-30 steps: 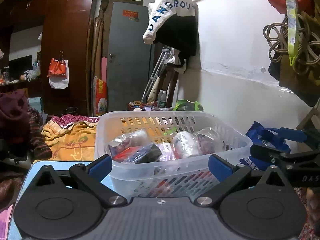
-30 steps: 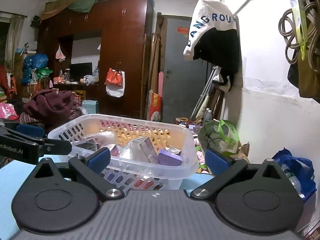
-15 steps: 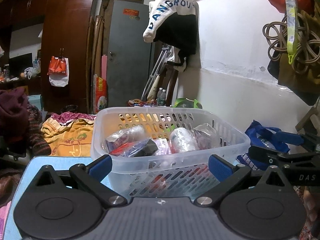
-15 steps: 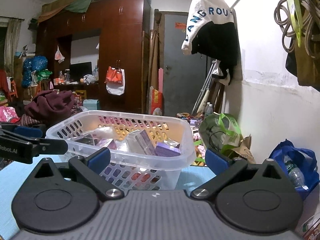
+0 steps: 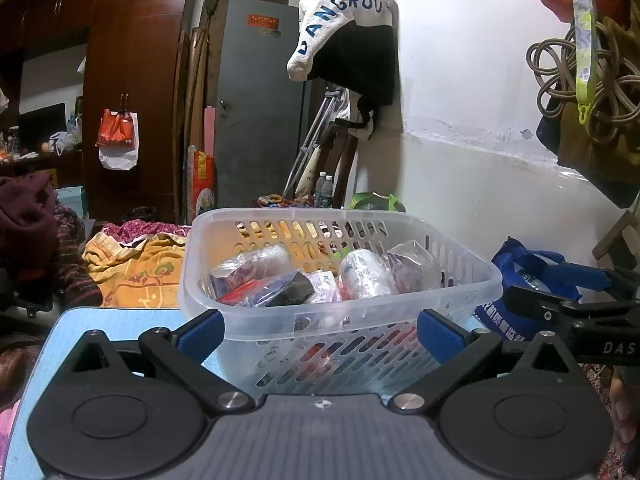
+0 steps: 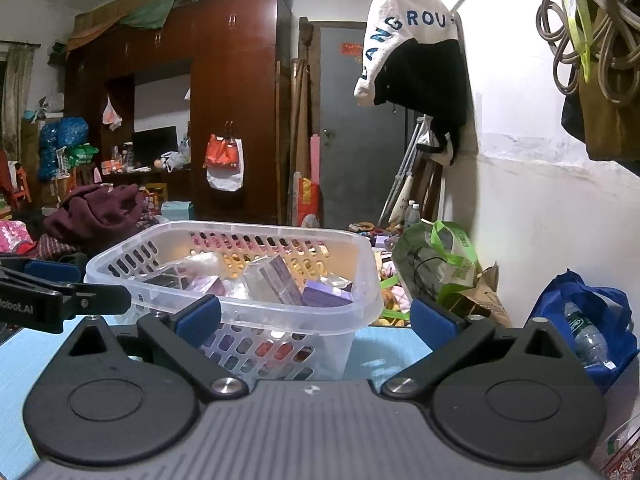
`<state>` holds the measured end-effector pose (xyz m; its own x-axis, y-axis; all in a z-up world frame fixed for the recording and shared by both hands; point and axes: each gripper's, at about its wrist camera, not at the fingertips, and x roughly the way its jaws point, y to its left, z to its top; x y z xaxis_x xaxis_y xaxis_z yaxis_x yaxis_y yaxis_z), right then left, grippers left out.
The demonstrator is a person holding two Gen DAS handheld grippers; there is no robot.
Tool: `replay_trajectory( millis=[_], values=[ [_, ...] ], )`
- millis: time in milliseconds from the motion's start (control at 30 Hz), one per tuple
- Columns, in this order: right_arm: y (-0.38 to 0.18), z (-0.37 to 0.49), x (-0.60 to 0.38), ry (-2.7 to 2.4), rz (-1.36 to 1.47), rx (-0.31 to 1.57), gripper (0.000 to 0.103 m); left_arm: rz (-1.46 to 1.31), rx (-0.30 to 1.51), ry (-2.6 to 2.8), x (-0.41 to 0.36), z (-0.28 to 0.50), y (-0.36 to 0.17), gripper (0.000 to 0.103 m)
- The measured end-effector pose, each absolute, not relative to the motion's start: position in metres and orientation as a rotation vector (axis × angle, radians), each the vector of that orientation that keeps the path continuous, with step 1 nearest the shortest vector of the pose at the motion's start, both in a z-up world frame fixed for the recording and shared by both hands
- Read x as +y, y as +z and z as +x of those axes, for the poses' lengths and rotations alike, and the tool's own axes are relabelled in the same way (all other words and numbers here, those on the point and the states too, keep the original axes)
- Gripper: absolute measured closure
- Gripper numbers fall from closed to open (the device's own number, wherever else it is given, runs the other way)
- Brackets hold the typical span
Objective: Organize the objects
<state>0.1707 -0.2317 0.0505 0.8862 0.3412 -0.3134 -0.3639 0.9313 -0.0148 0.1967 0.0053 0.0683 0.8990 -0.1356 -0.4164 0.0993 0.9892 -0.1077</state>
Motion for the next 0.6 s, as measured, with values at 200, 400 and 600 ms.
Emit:
replay_trajectory(
  millis=[200,400,600],
  values=[
    [0.0499,0.1735,-0.2351,0.378,-0.054,0.323,0.0,-0.08,0.441,-0.117,0.0032,0.1979,0.066,0.0],
    [0.0497,0.1729,-0.2357,0.373,-0.054,0.317,0.0,-0.081,0.441,-0.112,0.0,0.1989,0.0651,0.0],
    [0.0488,0.1719,-0.2366,0.384,-0.052,0.312,0.0,-0.075,0.441,-0.11,-0.0018,0.1987,0.0645,0.0]
  ],
)
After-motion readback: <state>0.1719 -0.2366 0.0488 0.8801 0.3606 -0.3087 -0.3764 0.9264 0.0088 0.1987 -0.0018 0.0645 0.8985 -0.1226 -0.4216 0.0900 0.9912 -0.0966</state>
